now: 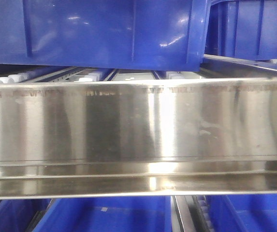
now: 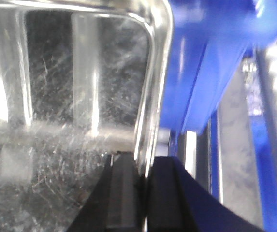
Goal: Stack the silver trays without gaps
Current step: 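Lift the silver tray up off the shelf with both grippers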
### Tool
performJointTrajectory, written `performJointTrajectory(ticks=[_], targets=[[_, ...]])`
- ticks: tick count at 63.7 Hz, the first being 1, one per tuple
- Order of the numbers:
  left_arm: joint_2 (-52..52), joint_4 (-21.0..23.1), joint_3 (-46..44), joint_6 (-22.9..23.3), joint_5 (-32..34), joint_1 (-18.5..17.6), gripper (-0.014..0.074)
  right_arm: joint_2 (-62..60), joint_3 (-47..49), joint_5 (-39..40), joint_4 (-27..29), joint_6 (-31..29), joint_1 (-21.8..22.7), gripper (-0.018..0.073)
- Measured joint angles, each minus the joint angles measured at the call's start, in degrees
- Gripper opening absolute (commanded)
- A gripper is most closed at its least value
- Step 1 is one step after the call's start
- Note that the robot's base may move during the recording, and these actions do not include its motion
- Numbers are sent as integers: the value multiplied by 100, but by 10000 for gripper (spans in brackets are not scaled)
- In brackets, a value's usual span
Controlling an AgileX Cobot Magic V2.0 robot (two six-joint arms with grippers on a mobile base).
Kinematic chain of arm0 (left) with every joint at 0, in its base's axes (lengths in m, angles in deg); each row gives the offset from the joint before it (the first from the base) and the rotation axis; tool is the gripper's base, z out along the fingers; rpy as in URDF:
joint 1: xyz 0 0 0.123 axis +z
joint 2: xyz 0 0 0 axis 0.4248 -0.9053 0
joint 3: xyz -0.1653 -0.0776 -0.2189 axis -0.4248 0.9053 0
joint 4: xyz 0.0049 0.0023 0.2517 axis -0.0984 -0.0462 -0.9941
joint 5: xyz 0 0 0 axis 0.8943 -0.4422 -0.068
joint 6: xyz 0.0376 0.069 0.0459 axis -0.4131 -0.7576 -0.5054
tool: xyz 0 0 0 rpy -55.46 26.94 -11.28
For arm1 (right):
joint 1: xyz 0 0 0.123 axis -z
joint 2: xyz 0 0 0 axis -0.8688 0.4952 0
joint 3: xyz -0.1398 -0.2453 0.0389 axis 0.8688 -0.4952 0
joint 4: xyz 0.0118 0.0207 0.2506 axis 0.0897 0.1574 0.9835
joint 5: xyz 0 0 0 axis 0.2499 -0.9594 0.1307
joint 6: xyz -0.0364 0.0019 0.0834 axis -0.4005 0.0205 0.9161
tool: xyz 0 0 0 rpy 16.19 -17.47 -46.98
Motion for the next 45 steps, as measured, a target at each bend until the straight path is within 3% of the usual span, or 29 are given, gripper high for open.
performJointTrajectory(ticks=[45], targets=[[194,44,-36,0,393,0,-19,-244,42,305,-280,-34,-26,-79]])
